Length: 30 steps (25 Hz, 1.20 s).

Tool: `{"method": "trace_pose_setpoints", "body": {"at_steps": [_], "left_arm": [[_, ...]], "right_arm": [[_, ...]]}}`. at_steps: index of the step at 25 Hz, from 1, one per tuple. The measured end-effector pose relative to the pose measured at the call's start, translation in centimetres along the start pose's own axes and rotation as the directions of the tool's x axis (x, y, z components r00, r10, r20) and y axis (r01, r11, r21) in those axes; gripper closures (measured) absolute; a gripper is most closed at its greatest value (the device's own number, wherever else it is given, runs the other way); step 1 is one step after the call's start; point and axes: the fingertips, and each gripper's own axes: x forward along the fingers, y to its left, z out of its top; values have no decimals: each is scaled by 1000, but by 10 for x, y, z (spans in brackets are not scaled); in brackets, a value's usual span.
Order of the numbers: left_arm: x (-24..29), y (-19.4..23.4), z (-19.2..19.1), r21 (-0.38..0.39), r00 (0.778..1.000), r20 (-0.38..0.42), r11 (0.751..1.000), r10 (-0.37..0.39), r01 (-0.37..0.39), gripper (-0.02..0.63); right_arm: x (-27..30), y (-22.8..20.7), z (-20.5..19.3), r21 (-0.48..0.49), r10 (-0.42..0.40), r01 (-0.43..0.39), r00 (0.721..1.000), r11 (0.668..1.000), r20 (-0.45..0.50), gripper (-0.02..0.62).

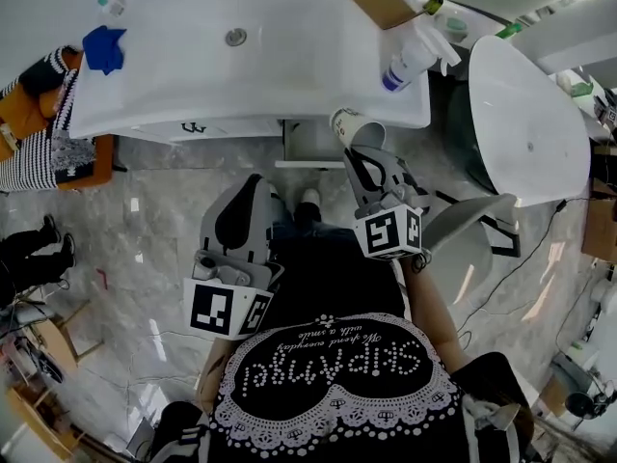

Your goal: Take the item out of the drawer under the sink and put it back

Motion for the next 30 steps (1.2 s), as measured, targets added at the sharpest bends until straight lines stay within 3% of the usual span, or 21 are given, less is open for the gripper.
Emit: {"method": "trace_pose_setpoints", "body": {"at_steps": [4, 18, 30], "left_arm": [[1, 3, -4, -13, 1000, -14, 1000, 12, -12, 603], [1, 9, -8, -36, 998, -27, 998, 54, -55, 603], [-5, 12, -11, -45, 995, -31, 994, 93, -95, 603]], "right_arm": [[10, 8, -7, -47, 49, -50, 998, 998, -24, 569], [42, 45, -53, -48, 195, -202, 974, 978, -115, 569], [70, 59, -85, -56, 272, -286, 945, 957, -182, 569]]}}
